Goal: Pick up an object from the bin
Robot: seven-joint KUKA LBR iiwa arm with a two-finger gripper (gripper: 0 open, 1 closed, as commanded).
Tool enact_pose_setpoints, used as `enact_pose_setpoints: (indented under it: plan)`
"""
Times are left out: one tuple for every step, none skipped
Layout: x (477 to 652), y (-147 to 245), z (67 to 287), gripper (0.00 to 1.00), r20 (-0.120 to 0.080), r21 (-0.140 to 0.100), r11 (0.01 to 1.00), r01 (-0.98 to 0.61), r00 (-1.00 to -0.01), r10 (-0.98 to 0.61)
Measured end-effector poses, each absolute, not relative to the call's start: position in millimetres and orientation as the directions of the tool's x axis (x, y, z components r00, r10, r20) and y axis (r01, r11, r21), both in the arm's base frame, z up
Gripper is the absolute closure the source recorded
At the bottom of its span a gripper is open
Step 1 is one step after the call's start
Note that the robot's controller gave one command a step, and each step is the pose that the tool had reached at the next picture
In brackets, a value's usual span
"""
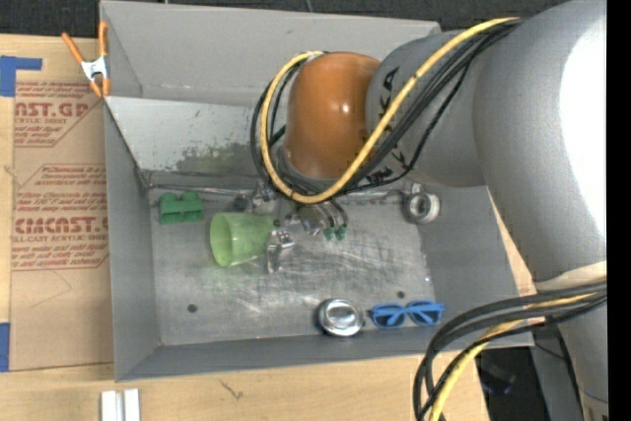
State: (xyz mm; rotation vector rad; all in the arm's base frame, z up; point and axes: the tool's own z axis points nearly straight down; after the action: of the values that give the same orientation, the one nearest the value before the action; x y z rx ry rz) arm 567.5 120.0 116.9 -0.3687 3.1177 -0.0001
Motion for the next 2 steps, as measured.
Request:
enact_pose_setpoints:
  plan:
    - [567.9,120.5,124.6,1.0,-0.002,0.0,0.972,-0.234,-0.972,-0.234]
    - [568.2,121.1,129.9,1.0,-0.002,-0.001,0.972,-0.235,-0.972,-0.235]
